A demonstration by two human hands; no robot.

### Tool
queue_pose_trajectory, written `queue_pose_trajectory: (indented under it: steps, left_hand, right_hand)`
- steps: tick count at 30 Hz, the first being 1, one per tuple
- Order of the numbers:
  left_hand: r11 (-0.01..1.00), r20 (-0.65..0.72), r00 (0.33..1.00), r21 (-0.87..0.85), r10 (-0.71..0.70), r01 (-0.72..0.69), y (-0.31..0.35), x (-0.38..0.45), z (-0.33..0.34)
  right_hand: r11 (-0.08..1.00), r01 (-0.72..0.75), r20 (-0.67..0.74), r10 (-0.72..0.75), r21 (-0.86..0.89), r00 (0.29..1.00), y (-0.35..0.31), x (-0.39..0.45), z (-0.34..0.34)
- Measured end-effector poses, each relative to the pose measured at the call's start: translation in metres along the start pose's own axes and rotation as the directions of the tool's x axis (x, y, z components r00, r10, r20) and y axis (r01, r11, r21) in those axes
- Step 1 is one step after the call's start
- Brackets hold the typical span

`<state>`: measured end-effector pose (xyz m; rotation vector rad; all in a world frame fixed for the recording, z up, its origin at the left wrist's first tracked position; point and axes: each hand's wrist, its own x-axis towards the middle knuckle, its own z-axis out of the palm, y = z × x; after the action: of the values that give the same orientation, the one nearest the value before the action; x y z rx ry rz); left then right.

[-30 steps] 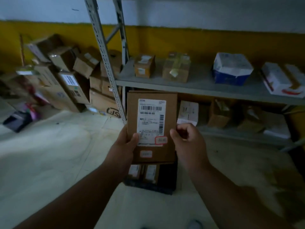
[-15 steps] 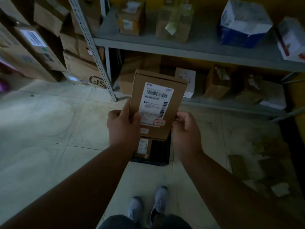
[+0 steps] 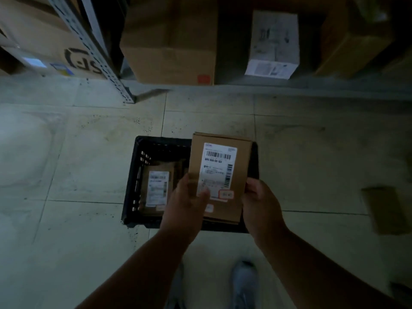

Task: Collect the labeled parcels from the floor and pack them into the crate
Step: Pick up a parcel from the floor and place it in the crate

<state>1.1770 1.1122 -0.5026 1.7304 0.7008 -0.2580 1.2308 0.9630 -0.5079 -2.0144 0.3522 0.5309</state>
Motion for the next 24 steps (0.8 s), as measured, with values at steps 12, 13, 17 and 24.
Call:
queue_pose_trajectory:
  steps: [12,13,17,24]
  left_hand:
    - [0.948,0.195,0.928,0.084,-0.319,0.308,-0.175,0.144,0.029]
    - [0.930,0.208,0.907,0.065,-0.367,0.361,-0.186,0.150,0.030]
    - [0.901,0.158,0.893,0.179,-0.422,0.395,-0.211,0.162,0.042]
    - [0.747,0.067,0.843,0.505,-0.534,0.432,-0.220,0.164,0.041]
  right_hand:
    - [0.967,-0.250,0.197,0.257,-0.060,0.946,0.151,0.139,0.131]
    - [0.960,-0.265,0.216,0.278,-0.087,0.936,0.160,0.143,0.138]
    - [0.952,-0.233,0.225,0.276,-0.198,0.935,0.178,0.146,0.153]
    - [0.965,-0.119,0.369,0.201,-0.234,0.907,0.174,0.129,0.159]
